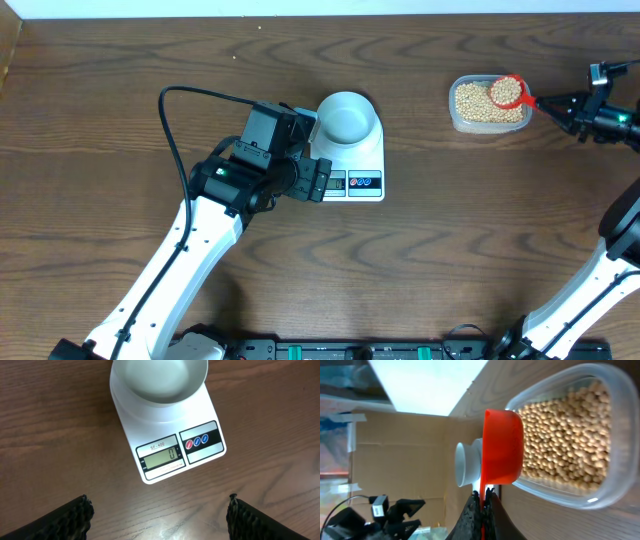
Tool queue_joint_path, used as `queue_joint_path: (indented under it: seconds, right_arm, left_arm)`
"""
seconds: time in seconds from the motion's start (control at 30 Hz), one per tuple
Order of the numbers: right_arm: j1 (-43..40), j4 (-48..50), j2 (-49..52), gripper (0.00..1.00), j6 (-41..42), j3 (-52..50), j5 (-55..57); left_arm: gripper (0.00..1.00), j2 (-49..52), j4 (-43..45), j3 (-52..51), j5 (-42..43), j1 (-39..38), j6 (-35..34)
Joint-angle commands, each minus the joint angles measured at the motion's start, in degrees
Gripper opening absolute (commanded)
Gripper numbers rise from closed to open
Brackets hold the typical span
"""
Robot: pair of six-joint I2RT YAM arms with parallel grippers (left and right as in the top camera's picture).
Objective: Scoop item into bowl and weigh 50g on scale
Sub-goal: 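Lift the filled scoop out of the tub with the right gripper, then carry the filled scoop left over the white bowl on the scale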
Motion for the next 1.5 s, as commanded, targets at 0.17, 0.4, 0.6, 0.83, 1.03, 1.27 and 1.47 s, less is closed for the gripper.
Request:
queue_joint_path:
  seconds: [0.17, 0.4, 0.6, 0.83, 1.03, 1.27, 1.47]
  right_arm:
    - [1.8, -0.4, 0.5, 0.01, -2.2, 0.1, -8.9]
    - [5.4, -0.4, 0.5, 0.01, -2.1, 0.1, -9.6]
    - [9.4, -0.3, 0.5, 0.01, -1.5, 0.1, -11.5]
    - [14.6, -0.8, 0.2, 0.01, -1.4, 0.1, -12.1]
    - [19.1, -1.5, -0.3, 0.01, -0.4, 0.1, -12.0]
    - [23.2, -1.6, -2.0, 0.01, -0.4, 0.1, -8.7]
    - [26.5, -1.2, -6.8, 0.01, 2.2, 0.2, -0.9]
  left_arm:
    - [0.88, -1.1, -0.2, -0.3, 0.5, 0.3, 0.6]
    - [0.88, -1.1, -0.1, -0.3, 0.5, 0.3, 0.6]
    - [0.88, -1.1, -0.2, -0.3, 0.5, 0.3, 0.6]
    - [0.88, -1.1, -0.2, -0.3, 0.5, 0.3, 0.6]
    - [0.88, -1.1, -0.1, -0.3, 0.5, 0.3, 0.6]
    - [0.88, -1.1, -0.2, -0.3, 0.5, 0.3, 0.6]
    - [0.88, -1.1, -0.2, -0.3, 0.5, 0.3, 0.6]
